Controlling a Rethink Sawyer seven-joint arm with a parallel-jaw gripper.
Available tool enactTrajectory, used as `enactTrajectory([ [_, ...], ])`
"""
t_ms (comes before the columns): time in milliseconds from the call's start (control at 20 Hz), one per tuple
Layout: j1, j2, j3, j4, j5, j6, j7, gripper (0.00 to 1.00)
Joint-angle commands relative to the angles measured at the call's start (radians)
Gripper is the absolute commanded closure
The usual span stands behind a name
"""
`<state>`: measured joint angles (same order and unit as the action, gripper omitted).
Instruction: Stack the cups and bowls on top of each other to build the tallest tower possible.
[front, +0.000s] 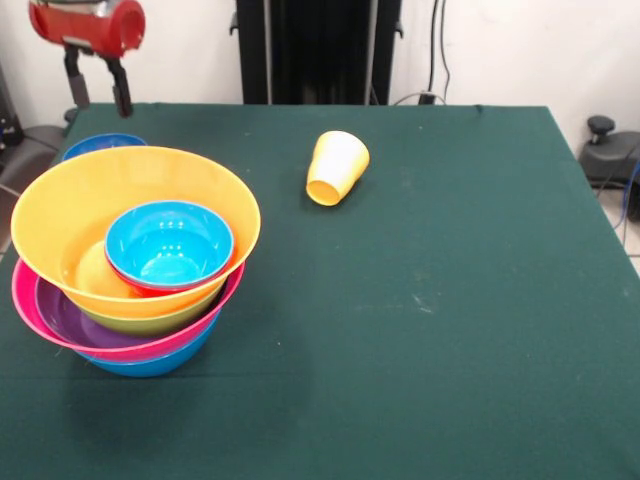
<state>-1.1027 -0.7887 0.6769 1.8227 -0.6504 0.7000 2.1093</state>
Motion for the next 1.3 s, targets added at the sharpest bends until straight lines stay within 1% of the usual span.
enactTrajectory([
  [50, 0.016, 0.134, 0.041, 0.038, -0.121, -0.013, -0.306, 0.00],
  [250, 0.015, 0.163, 0.051, 0.038, -0.142, -0.006, -0.311, 0.00],
  [550, 0.014, 0.169, 0.055, 0.034, -0.168, -0.017, -0.303, 0.00],
  [800, 0.028, 0.199, 0.041, -0.012, -0.220, -0.049, -0.288, 0.00],
  [1000, 0.031, 0.242, 0.038, -0.049, -0.254, -0.067, -0.289, 0.00],
  [1200, 0.029, 0.240, 0.042, -0.056, -0.273, -0.062, -0.287, 0.00],
  [1300, 0.020, 0.247, 0.044, -0.056, -0.269, -0.037, -0.303, 0.00],
])
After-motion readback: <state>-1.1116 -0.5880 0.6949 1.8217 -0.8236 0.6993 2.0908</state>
